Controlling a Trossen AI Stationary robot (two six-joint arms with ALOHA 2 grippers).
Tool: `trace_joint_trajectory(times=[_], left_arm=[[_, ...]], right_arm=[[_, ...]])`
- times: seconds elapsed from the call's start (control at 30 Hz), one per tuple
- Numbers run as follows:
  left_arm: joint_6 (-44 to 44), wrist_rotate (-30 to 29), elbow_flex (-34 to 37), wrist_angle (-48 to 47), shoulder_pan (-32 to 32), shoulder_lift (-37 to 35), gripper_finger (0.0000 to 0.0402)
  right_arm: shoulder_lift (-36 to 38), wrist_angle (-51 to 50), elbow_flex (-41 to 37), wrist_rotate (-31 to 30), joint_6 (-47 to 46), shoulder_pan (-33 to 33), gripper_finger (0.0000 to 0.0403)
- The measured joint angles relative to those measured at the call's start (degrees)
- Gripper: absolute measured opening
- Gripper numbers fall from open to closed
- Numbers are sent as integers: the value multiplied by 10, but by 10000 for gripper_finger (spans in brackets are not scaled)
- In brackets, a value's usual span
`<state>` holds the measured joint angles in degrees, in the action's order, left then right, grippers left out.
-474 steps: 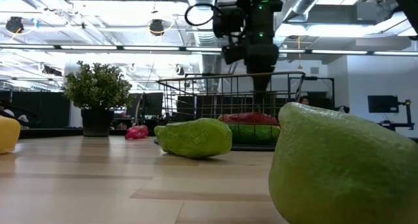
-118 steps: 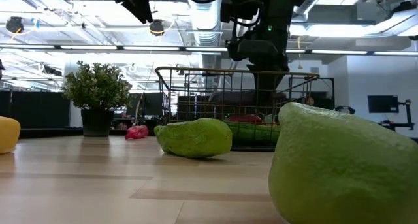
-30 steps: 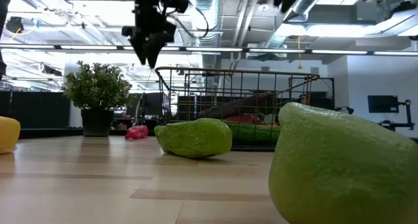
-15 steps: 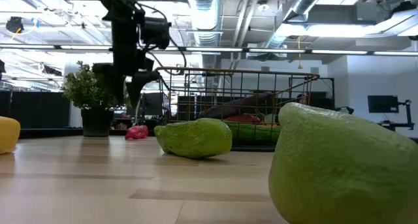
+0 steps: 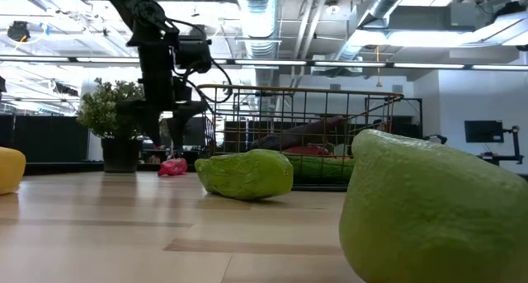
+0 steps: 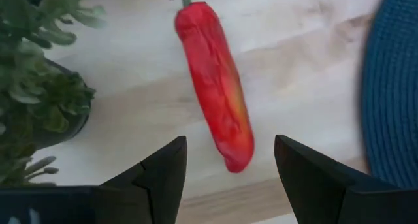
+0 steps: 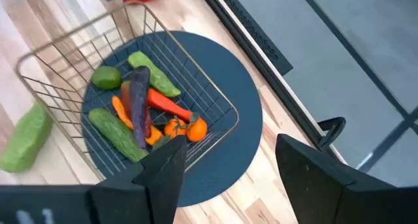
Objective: Build produce basket
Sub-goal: Put the red chili pepper into the wire basket
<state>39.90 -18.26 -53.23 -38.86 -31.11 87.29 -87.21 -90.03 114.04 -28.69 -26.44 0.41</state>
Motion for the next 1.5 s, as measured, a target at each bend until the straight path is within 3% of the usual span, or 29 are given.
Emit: trace_joint_trajectory(times=[0.57,1.27,1.5], left_arm=[[-38,23,0,34,-19,46,218],[-33,32,0,41,-35,47,218],[-19,45,39,81,-33,47,215]], right_arm=[[9,7,0,0,-5,1,255],[9,11,0,-12,-6,34,255],[9,14,0,-14,-5,34,255]])
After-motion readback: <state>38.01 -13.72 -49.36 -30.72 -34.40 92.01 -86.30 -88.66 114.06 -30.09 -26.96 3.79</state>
